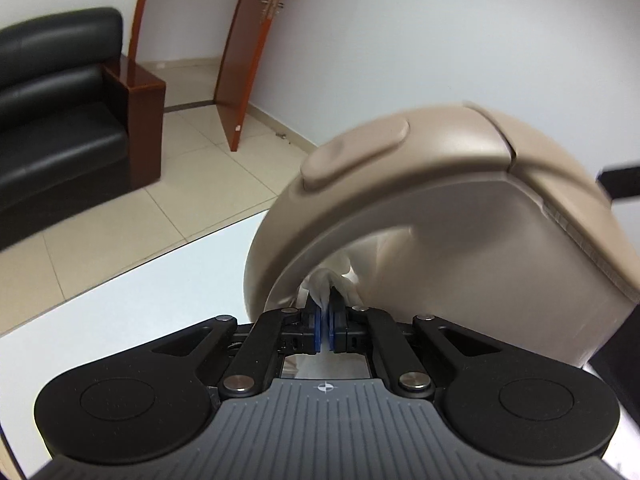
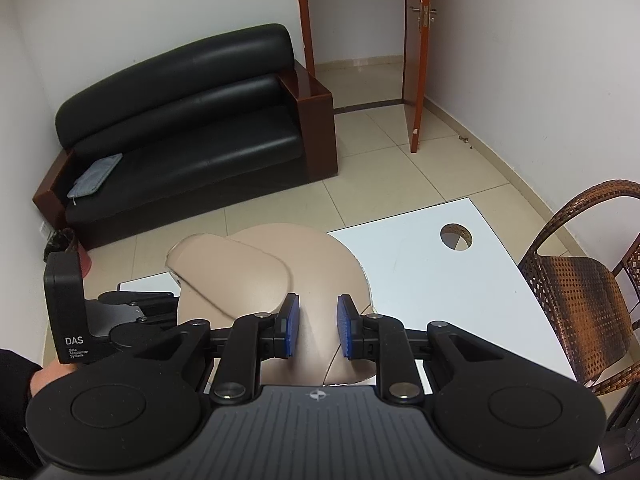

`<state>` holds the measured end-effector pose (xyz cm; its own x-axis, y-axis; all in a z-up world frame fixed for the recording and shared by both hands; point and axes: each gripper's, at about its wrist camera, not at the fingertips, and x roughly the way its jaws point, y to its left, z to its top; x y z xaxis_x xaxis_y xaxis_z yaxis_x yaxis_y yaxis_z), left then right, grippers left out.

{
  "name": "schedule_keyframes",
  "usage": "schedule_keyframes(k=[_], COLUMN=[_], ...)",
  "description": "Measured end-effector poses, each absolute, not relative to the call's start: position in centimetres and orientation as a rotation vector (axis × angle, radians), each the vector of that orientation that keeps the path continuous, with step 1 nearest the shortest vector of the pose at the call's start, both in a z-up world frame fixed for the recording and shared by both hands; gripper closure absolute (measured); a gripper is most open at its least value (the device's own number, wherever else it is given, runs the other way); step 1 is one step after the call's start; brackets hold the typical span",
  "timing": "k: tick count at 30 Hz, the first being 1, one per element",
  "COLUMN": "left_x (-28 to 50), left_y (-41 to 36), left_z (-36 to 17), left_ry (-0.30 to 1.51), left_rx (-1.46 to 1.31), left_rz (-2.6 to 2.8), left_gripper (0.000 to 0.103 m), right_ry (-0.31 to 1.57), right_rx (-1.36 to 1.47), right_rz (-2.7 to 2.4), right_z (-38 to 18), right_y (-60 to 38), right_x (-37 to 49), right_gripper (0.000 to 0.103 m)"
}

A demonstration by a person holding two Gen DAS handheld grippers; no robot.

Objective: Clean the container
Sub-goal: 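Wipe the tissue around the kettle's inner wall with the left gripper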

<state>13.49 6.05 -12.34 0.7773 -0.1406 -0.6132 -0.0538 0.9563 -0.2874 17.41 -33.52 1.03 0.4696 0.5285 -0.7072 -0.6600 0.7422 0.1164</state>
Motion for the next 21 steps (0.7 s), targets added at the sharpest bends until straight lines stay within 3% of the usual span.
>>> schedule_keyframes(k=[21], left_x=[12.7], left_y=[4.8], left_z=[-13.7], left_ry=[0.711], left_rx=[-0.143], left_rz=[-0.065], left_gripper=[0.101], right_ry=[0.811], right_rx=[-0.176], right_rz=[0.732], right_z=[1.2], right_y=[-33.7], right_x=[18.0], right_gripper=[0.080])
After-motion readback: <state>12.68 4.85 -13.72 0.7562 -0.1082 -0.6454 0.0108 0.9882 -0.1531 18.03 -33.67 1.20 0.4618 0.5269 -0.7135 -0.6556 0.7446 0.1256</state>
